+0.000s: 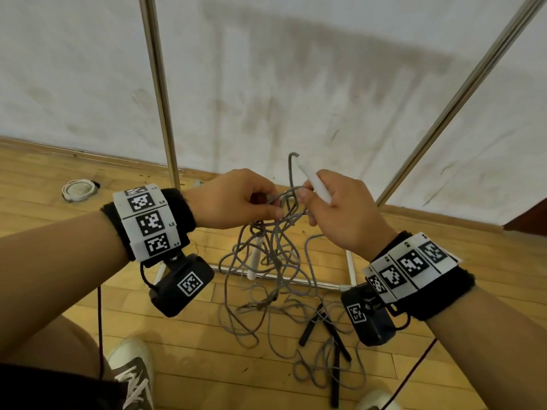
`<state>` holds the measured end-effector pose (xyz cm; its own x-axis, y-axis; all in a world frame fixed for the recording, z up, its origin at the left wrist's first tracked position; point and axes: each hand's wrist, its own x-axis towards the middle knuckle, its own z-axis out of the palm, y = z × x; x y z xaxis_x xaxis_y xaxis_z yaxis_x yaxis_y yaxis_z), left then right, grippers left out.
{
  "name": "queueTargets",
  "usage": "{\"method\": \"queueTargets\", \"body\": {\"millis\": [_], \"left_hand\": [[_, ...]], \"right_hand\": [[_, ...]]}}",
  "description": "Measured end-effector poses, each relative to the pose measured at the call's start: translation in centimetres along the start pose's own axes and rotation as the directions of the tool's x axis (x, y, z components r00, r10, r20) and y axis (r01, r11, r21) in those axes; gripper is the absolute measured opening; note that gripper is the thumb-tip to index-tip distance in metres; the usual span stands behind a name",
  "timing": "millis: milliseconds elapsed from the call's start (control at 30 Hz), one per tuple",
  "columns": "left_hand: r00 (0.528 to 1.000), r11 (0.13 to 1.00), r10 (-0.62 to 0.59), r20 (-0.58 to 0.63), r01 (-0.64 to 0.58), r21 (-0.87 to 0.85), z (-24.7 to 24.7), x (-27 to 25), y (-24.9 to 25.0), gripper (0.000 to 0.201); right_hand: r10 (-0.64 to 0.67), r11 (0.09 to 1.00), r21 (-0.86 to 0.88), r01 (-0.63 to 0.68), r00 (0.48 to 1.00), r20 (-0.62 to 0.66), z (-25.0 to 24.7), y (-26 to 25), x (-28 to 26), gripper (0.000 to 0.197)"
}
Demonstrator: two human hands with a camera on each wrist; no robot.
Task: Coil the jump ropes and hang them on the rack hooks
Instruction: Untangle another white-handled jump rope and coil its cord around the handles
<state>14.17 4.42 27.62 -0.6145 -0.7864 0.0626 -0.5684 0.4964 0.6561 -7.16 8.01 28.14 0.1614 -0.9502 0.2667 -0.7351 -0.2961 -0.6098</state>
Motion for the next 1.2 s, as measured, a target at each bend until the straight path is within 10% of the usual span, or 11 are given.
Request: {"method": "queueTargets", "body": {"millis": [200,433,733,1000,1200], "left_hand": [[1.0,0.997,-0.006,-0.023,0.004,-0.078,0.9,0.2,-0.6,0.011],[0.966,0.994,-0.058,-0.25,0.034,-0.099,0.2,0.4,-0.6,0.013],[0.971,0.865,-0.125,-0.202,0.007,-0.501,-1.1,0.3,0.0,0.029],[0.966,0.992,-0.122,-0.227,0.109,-0.07,-4.0,-0.8,-2.4,0.016],[0.986,0.986,-0.114,-0.118,0.098,-0.132,-2.5,-0.8,-1.7,0.026]], "right_hand": [[-0.035,0.998,0.039,0.04,0.993,-0.112,0.0,0.0,-0.3,0.019],[-0.07,0.992,-0.101,0.079,0.994,0.085,-0.4,1.6,-0.4,0.025],[-0.054,0.998,0.051,0.046,0.986,0.157,-0.5,2.3,-0.1,0.028],[0.095,0.989,-0.113,-0.091,0.995,0.035,-3.4,5.9,0.4,0.048],[0.113,0.993,0.029,-0.116,0.99,0.09,-2.7,5.0,-0.1,0.033]]}}
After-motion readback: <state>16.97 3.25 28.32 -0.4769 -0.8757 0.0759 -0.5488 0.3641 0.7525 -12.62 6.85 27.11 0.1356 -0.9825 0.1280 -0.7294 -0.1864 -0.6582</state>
